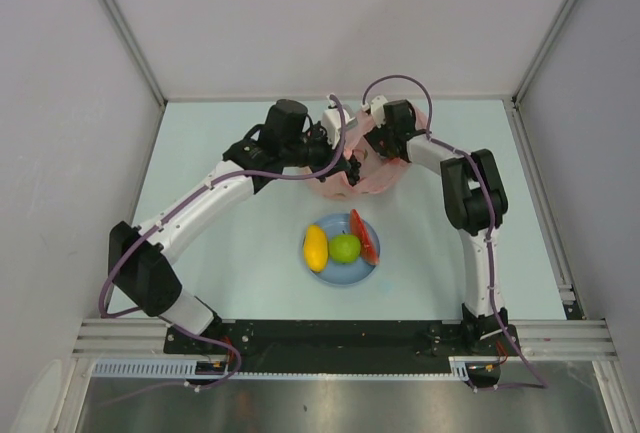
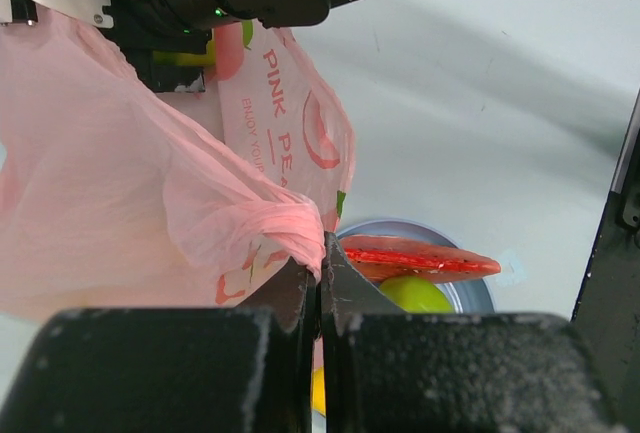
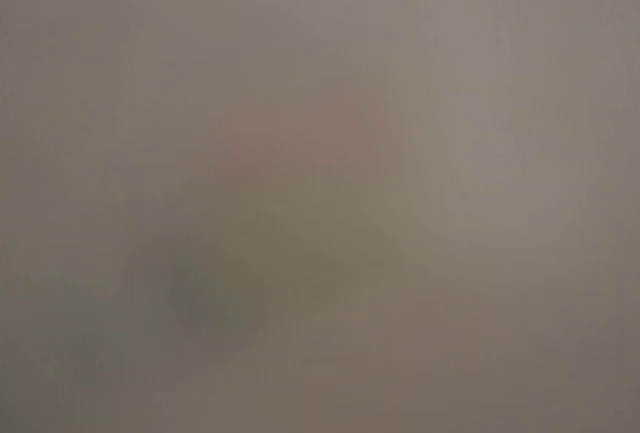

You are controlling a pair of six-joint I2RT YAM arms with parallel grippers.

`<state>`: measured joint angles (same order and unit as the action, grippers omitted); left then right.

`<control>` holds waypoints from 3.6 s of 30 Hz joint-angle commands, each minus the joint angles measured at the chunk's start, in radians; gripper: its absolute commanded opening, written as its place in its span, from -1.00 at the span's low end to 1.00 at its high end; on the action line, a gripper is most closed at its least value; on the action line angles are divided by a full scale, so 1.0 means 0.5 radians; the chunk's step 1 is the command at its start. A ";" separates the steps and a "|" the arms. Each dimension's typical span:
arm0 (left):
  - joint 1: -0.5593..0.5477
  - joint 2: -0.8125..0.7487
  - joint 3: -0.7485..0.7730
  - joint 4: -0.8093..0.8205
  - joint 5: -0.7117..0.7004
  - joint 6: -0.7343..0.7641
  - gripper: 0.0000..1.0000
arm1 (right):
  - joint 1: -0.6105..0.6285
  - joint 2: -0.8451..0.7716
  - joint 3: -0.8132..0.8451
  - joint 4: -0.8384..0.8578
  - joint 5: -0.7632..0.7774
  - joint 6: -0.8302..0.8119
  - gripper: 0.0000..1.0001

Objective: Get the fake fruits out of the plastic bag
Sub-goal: Take out the fake fruit from the plastic bag, then place the fake fruit on the plate.

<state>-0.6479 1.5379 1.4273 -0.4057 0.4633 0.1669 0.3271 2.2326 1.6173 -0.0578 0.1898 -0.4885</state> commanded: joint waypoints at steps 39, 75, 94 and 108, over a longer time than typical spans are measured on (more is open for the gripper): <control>0.109 -0.210 -0.158 0.155 -0.239 -0.134 -0.99 | -0.047 -1.308 -0.388 0.051 -1.650 1.146 0.19; 0.154 -0.876 -0.744 0.225 -0.138 -0.140 -0.99 | 1.711 -1.980 -1.756 -0.354 -0.686 -0.885 0.08; 0.182 -0.898 -0.793 0.277 -0.058 -0.232 -0.99 | 1.831 -2.421 -1.777 -0.326 -0.554 -0.928 0.99; 0.185 -0.852 -0.606 0.100 -0.046 -0.150 -0.99 | 0.795 -2.051 -1.081 -0.170 -0.673 -0.069 0.23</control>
<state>-0.5621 1.1191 1.0515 -0.3256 0.4156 0.0589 0.8841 1.0908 0.9714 -0.1890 -0.0231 -0.7063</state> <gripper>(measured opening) 0.009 0.763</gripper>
